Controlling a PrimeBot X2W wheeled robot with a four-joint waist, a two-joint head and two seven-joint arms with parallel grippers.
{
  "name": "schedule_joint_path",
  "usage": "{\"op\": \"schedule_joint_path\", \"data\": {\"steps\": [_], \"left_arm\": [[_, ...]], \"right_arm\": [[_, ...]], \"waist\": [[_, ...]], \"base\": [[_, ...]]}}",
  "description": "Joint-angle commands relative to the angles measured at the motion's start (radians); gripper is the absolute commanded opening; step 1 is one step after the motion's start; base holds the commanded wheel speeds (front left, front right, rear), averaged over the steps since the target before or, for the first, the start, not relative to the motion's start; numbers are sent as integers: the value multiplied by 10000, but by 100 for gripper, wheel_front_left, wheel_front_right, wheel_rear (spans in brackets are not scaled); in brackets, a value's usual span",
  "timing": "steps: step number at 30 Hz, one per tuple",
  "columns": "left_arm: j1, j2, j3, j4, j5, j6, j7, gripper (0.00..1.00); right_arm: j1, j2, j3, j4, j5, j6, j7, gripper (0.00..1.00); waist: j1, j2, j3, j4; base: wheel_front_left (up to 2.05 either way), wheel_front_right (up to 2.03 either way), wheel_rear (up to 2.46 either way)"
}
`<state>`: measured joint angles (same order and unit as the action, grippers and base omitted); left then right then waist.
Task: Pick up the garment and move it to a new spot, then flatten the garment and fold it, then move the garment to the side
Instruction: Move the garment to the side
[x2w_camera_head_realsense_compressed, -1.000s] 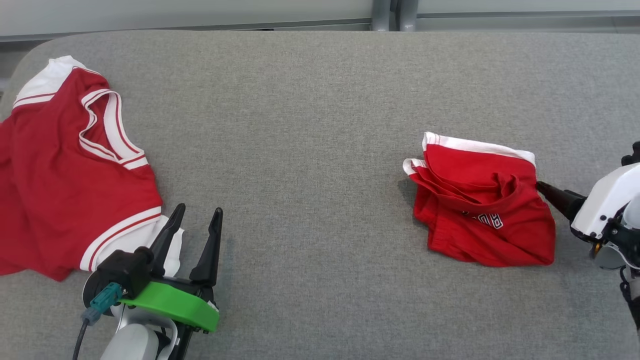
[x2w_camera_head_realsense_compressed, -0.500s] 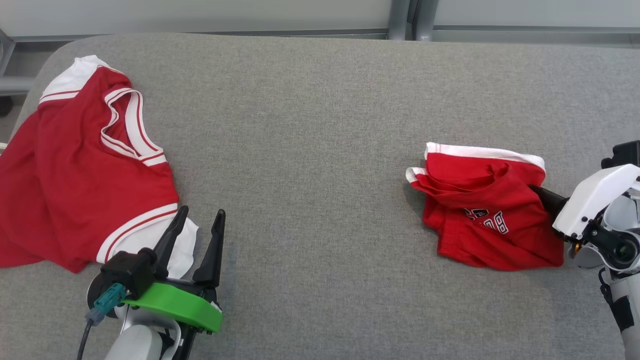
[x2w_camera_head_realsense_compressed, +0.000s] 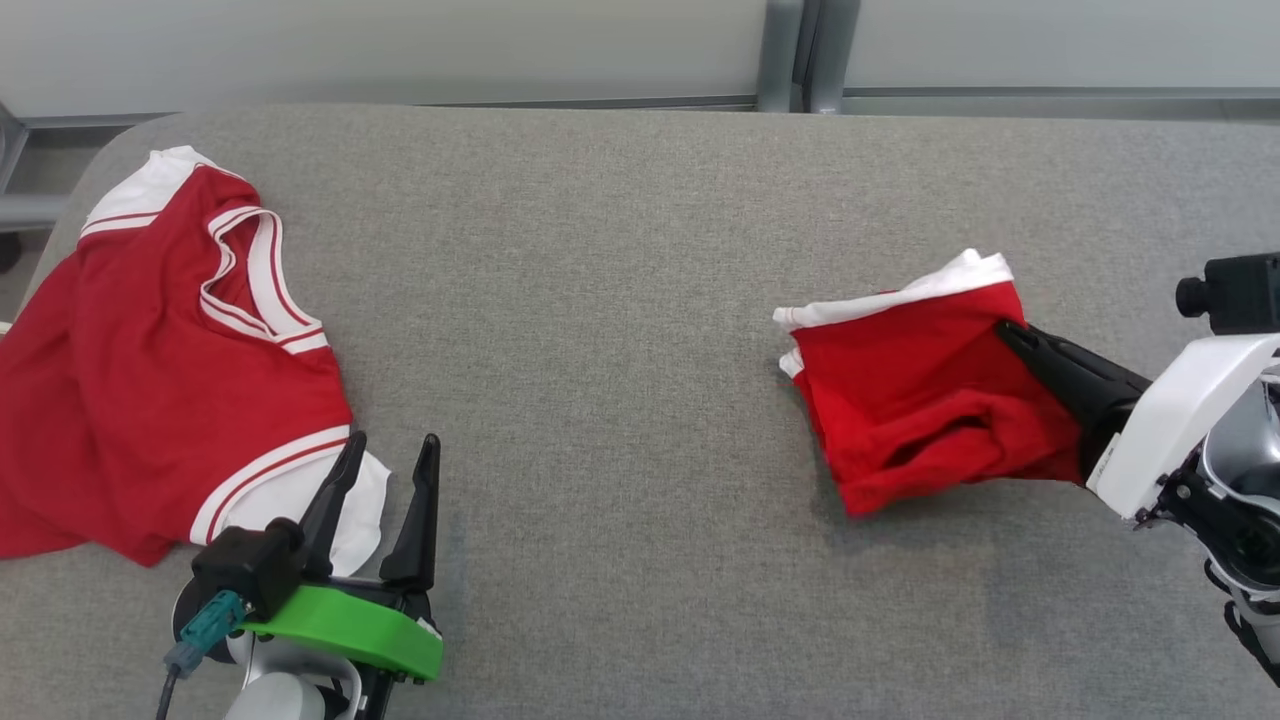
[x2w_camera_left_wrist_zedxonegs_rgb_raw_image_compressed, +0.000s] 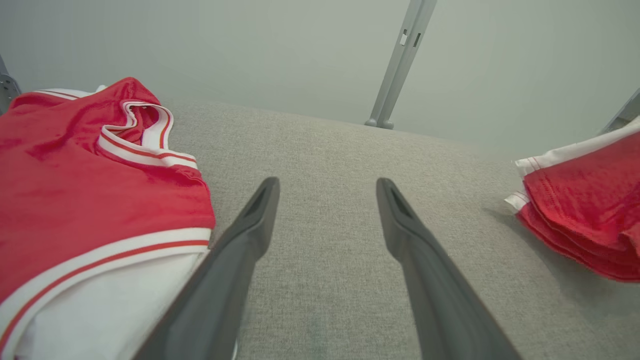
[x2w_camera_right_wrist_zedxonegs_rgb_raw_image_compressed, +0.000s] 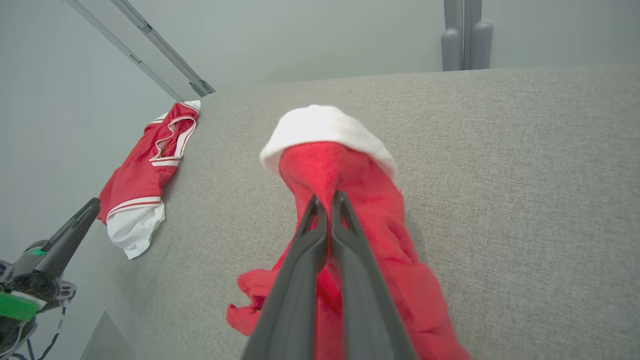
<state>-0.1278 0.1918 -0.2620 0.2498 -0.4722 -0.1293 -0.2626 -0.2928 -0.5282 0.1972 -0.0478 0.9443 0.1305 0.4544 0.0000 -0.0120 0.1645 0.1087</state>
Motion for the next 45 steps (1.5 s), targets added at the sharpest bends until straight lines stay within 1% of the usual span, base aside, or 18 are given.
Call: {"op": "schedule_joint_path", "data": {"steps": [1,3,6,9,12,14,17,21,25,29,32,36,38,40,45], "left_arm": [[105,-56,40,-33,126,-26,-28,100],[100,-112,69,-67,123,-26,-27,100],[106,-191,105,-129,169,-26,-27,100],[103,-245,119,-194,187,-26,-27,100],[79,-241,147,-272,207,-26,-27,100],[41,-196,154,-302,226,-26,-27,100],[-82,-64,110,-313,227,-26,-27,100],[-269,82,61,-341,222,-26,-27,100],[-415,194,-1,-345,247,-26,-28,100],[-567,244,-62,-346,251,-26,-28,100],[-710,285,-133,-339,242,-26,-27,100],[-966,285,-191,-378,274,-26,-27,100],[-1030,290,-204,-431,295,-26,-27,100],[-1091,322,-180,-534,349,-26,-27,100],[-1089,427,-88,-837,476,-26,-27,100]], "right_arm": [[116,-144,71,-175,89,4,-160,0],[213,-302,271,-388,154,4,-376,0],[212,-340,446,-642,407,4,-646,0],[235,-137,570,-699,971,4,-567,0],[194,191,355,-446,1792,4,-294,0],[119,365,97,-34,2275,4,-17,0],[-165,495,-359,769,2540,4,323,0],[-727,544,-1190,1918,2379,4,393,0],[-1333,597,-2067,2797,2310,4,379,0],[-1691,430,-2500,3411,1947,4,498,0],[-1933,225,-2756,4108,1214,4,575,0],[-2268,-75,-3076,5094,-56,4,493,0],[-2373,-68,-3255,5486,-553,4,432,0],[-2530,-191,-3429,5802,-1036,4,343,0],[-2745,-11,-3846,6309,-1793,4,-27,0]], "waist": [[0,120,-40,-69],[0,120,-90,-106],[0,120,-119,-138],[0,120,-101,-159],[0,120,4,-200],[0,120,99,-240],[0,120,300,-300],[0,120,563,-340],[0,120,816,-404],[0,120,1060,-463],[0,120,1261,-511],[0,120,1510,-567],[0,120,1593,-611],[0,120,1739,-705],[0,120,2023,-1154]], "base": [[0,0,0],[0,0,0],[0,0,0],[0,0,0],[0,0,0],[0,0,0],[0,0,0],[0,0,0],[0,0,0],[0,0,0],[0,0,0],[0,0,0],[0,0,0],[0,0,0],[0,0,0]]}}
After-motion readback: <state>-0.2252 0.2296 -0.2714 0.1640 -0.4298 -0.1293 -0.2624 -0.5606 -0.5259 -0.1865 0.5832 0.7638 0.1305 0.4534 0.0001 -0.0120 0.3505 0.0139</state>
